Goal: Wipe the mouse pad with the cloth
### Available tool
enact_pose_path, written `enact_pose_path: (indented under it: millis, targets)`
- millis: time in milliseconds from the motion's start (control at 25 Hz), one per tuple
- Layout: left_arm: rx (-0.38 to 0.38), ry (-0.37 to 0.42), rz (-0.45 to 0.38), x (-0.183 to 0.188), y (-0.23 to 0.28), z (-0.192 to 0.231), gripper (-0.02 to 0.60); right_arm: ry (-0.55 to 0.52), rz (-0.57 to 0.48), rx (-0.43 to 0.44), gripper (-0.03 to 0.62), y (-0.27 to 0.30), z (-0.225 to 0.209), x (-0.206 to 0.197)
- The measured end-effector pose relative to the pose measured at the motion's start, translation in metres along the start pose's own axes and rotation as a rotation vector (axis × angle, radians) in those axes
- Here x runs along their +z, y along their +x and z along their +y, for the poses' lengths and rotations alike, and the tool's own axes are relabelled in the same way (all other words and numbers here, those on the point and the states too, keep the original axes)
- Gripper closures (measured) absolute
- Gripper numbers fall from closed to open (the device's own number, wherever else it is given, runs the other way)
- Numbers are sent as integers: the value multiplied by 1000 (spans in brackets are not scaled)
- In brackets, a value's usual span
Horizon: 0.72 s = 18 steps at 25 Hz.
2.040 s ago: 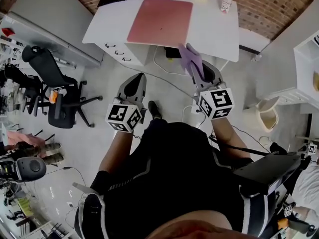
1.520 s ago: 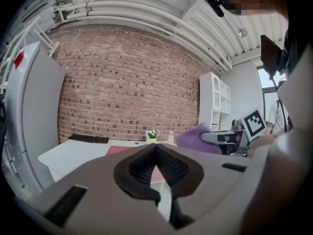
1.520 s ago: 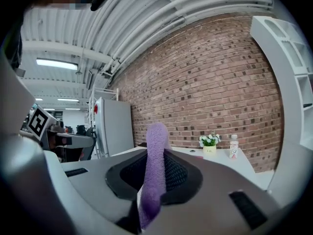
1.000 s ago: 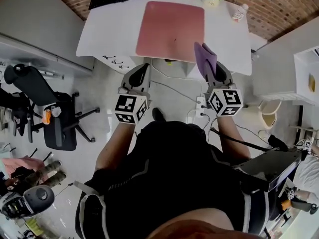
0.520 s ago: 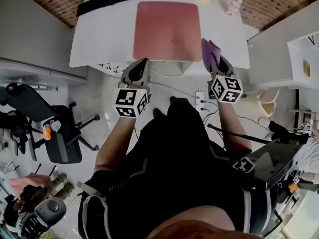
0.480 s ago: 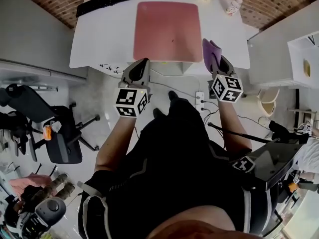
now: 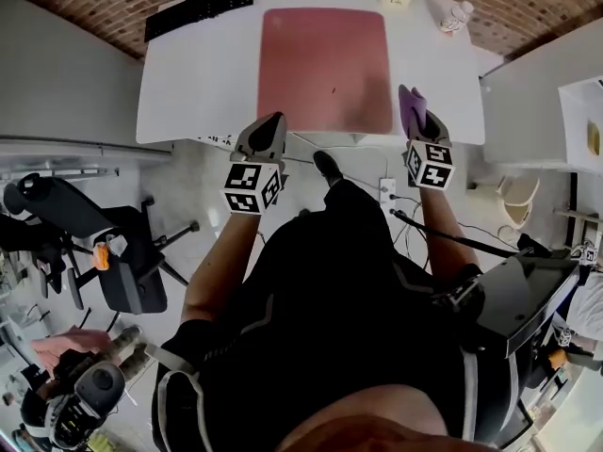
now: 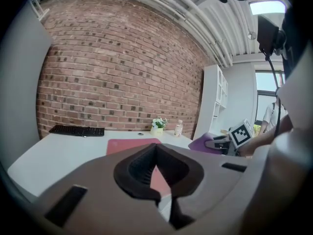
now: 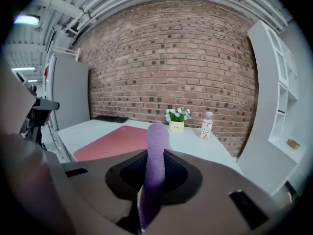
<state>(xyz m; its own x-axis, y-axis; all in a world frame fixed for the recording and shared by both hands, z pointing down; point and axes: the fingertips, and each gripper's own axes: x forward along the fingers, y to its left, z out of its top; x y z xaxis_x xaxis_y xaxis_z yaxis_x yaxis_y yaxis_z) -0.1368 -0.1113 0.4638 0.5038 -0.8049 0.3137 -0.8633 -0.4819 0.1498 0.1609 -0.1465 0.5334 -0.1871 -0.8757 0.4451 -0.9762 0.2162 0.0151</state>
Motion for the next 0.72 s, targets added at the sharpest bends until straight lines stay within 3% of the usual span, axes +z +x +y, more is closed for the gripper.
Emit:
enact_pose_path:
  millis: [320,720]
  targets:
    - [-65,8,59,-20,44,-9,578,23,129,-39,534,40,-19,-43]
    - [-43,-43,111,-47,58,2,577,20,230,-21,534,66,-1,-82]
